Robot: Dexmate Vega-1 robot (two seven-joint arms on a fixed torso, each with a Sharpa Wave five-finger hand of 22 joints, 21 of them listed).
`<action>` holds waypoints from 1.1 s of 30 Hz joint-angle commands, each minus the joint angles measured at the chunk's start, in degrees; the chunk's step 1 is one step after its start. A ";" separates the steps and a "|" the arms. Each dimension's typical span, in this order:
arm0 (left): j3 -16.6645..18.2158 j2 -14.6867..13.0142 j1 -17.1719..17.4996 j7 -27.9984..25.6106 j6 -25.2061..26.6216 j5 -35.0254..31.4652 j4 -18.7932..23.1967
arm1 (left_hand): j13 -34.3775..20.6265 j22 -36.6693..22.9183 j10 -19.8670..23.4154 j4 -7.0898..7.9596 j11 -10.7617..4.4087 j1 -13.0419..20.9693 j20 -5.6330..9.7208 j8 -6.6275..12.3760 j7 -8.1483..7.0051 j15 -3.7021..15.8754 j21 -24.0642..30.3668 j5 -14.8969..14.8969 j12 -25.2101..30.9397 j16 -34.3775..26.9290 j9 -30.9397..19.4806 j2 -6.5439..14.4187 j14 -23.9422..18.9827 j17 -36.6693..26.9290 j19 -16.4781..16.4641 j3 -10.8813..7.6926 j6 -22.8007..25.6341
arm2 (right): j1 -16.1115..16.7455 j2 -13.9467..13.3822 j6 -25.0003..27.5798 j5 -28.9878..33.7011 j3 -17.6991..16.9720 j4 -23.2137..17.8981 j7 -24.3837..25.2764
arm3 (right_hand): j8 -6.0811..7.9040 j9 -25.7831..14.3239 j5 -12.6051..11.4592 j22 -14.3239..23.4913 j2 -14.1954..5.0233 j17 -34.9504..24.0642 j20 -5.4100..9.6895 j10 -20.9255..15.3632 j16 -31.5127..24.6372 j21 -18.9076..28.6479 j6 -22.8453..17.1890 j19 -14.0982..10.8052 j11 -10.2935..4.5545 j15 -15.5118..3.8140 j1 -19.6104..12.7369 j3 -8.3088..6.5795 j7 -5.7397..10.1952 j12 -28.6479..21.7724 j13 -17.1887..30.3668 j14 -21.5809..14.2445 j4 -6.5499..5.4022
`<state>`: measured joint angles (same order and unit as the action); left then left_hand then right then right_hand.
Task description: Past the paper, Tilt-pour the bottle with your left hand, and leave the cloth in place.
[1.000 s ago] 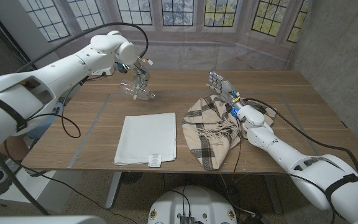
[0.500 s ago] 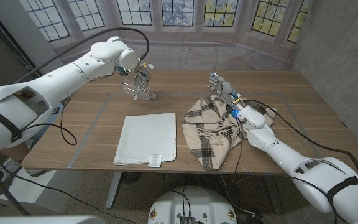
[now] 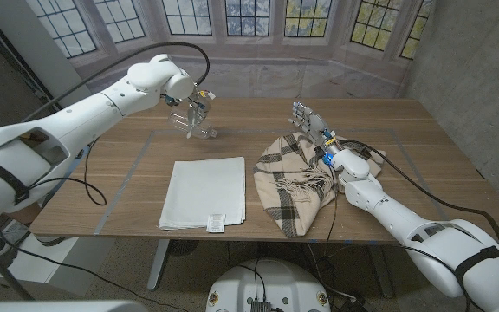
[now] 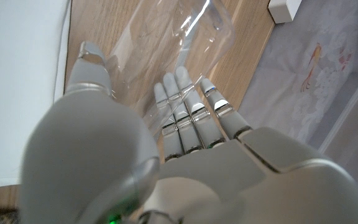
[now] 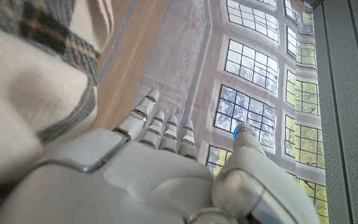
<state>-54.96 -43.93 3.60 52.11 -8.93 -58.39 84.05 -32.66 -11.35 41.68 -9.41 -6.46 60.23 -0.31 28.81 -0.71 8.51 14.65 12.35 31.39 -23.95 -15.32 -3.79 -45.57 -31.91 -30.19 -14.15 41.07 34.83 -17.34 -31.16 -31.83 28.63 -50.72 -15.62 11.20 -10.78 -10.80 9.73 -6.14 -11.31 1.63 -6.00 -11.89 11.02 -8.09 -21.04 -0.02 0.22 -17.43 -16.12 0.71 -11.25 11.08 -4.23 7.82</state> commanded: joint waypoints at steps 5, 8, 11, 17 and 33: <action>0.34 -0.09 1.37 -3.03 -0.22 -4.92 1.34 | -6.53 -0.06 0.86 0.80 -1.05 3.60 -0.26 2.70 -0.01 0.39 0.12 0.31 0.21 0.11 -0.06 9.68 -0.55 -0.27 -0.45 -1.55 8.63 | -1.23 0.99 -0.76 -0.08 0.00 2.33 -0.59 | 0.30 -0.32 0.06 0.09 -0.14 -0.26 -0.03 -0.58 -0.25 0.09 -0.40 -0.35 0.29 0.15 -0.36 0.29 -0.04 -0.21 0.27 -0.23 0.00; 0.60 -0.27 1.99 -4.05 0.27 -5.92 2.14 | -6.63 -0.06 0.93 0.76 -1.11 3.62 -0.24 2.75 -0.01 0.35 0.11 0.31 0.23 0.15 -0.03 9.65 -0.58 -0.32 -0.43 -1.61 8.66 | -1.33 1.12 -0.91 -0.11 -0.03 2.67 -0.65 | 0.28 -0.32 0.05 0.09 -0.17 -0.25 -0.01 -0.59 -0.25 0.10 -0.39 -0.38 0.32 0.11 -0.38 0.30 -0.06 -0.21 0.27 -0.25 0.00; 0.76 -0.50 2.63 -4.82 0.78 -7.14 3.07 | -6.70 -0.06 1.11 0.76 -1.04 3.60 -0.28 2.78 -0.06 0.33 0.13 0.29 0.30 0.00 -0.01 9.65 -0.76 -0.48 -0.46 -1.61 8.65 | -1.38 1.16 -1.01 -0.11 -0.07 2.84 -0.65 | 0.29 -0.32 0.05 0.09 -0.17 -0.26 0.01 -0.63 -0.26 0.10 -0.41 -0.39 0.31 0.05 -0.37 0.32 -0.08 -0.22 0.27 -0.26 -0.01; 1.23 -0.56 4.06 -5.13 2.23 -8.84 4.50 | -6.88 -0.07 1.06 0.81 -1.09 3.46 -0.30 2.93 0.02 0.35 0.16 0.28 0.27 0.02 0.03 9.64 -0.94 -0.54 -0.51 -1.66 8.82 | -1.18 1.19 -1.21 -0.26 -0.24 3.01 -0.57 | 0.27 -0.32 0.05 0.09 -0.19 -0.28 -0.02 -0.62 -0.27 0.10 -0.38 -0.41 0.34 0.08 -0.31 0.36 -0.11 -0.21 0.27 -0.29 -0.06; 4.41 -1.81 10.22 -8.32 8.60 -11.69 10.04 | -7.40 -0.09 1.55 0.83 -1.07 3.14 -0.48 3.41 -0.23 0.37 0.30 0.32 0.38 0.21 0.04 9.59 -1.53 -0.60 -0.82 -1.98 9.14 | -0.22 0.54 -1.09 -0.52 -0.50 1.83 -0.56 | 0.26 -0.32 0.05 0.09 -0.19 -0.28 0.00 -0.62 -0.26 0.10 -0.42 -0.44 0.26 0.10 -0.30 0.43 -0.12 -0.19 0.27 -0.33 -0.07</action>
<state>-52.19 -45.02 10.56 44.99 -3.36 -68.31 91.02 -32.67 -11.34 41.68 -9.65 -6.47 60.23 -0.62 28.82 -0.71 8.47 14.65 12.31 31.18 -23.56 -15.07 -3.79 -46.00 -32.25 -30.50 -14.38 41.07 33.94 -16.25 -32.44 -32.20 28.29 -47.88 -16.26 11.20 -10.78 -10.80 9.72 -6.14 -11.31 1.64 -6.30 -11.89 11.03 -8.08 -21.04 0.28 0.22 -17.43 -15.88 0.71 -11.25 11.08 -4.23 7.58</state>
